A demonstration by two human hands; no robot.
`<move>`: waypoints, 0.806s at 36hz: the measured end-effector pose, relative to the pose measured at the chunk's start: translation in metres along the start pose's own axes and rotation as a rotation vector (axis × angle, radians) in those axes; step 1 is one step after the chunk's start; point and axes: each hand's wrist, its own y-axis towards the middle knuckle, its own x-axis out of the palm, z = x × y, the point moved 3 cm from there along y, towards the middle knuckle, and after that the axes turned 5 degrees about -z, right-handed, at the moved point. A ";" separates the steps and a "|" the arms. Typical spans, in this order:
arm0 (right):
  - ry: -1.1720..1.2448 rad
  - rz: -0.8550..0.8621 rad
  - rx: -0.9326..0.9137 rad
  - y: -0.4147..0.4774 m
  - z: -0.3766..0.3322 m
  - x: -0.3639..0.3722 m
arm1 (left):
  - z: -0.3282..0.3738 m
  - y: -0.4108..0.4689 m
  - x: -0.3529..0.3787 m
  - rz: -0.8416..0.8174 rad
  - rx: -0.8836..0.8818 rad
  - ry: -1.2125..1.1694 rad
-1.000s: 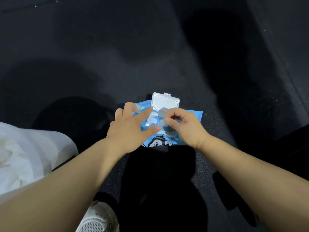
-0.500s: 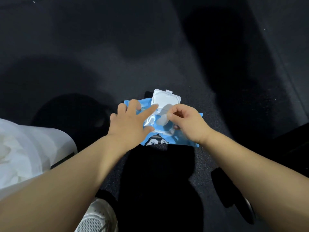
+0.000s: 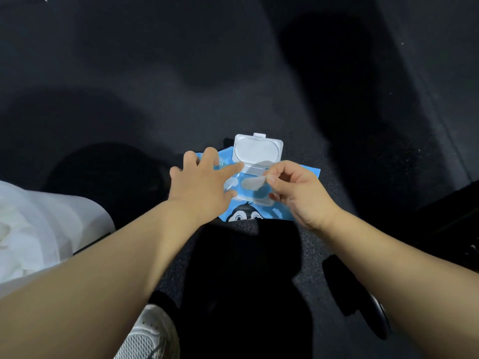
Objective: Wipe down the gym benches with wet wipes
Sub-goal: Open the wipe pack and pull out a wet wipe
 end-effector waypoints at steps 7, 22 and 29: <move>-0.482 -0.009 -0.017 0.005 -0.011 0.000 | 0.014 0.008 0.008 -0.027 0.049 -0.191; -1.199 -0.145 0.092 0.010 -0.024 0.001 | 0.019 0.014 0.014 0.035 -0.014 -0.089; -1.150 -0.202 0.134 0.007 -0.039 -0.010 | 0.023 0.013 0.014 0.043 -0.040 -0.088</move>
